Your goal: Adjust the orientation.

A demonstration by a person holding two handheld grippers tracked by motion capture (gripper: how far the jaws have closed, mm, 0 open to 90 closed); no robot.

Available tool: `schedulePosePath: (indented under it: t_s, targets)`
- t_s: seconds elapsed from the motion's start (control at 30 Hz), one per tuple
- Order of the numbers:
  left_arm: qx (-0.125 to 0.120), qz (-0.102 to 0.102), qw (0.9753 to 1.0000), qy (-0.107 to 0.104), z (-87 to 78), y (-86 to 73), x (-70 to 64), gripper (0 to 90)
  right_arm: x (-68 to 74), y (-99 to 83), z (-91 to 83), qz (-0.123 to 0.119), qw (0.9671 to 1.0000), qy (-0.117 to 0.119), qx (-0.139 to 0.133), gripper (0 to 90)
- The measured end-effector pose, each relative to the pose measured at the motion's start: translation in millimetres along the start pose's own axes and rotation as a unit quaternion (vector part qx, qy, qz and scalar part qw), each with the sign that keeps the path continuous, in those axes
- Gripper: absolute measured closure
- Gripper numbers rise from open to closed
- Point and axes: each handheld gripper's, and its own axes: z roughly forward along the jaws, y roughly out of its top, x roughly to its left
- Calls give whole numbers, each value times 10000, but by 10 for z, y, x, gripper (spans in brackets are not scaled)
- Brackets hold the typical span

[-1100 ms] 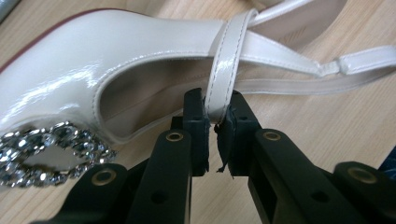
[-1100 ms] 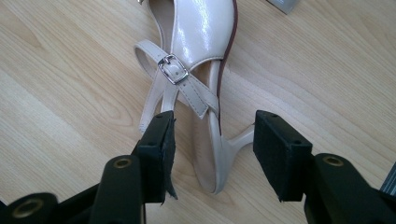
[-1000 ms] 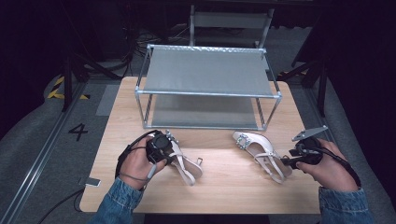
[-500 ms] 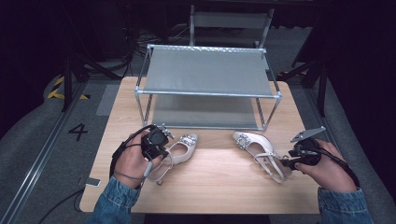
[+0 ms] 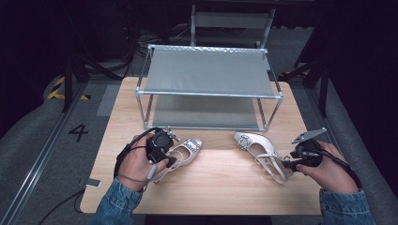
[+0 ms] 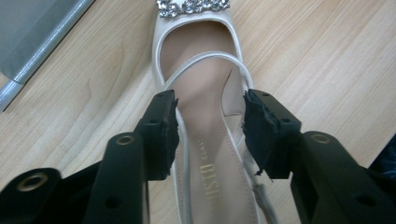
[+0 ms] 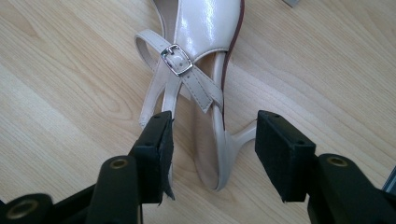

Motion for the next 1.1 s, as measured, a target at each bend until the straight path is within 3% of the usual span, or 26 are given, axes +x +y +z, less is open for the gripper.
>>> schedulePosePath:
  t_s: [0.2,0.33,0.47,0.77,1.1]
  targets:
    - [30,46,9997,-230,87,34,-68,520,14,17,5,-16,10000,5,6,470]
    - [-138,-189,9991,-366,230,31,-72,500,25,22,17,-49,10000,26,14,468]
    - [-74,-300,9985,-458,348,32,-65,520,28,21,25,-43,10000,57,22,468]
    - [223,-261,9989,-314,598,65,-91,559,18,14,47,-57,9999,66,56,468]
    - [39,-214,9995,-212,726,83,-94,598,24,11,69,-59,9999,69,83,463]
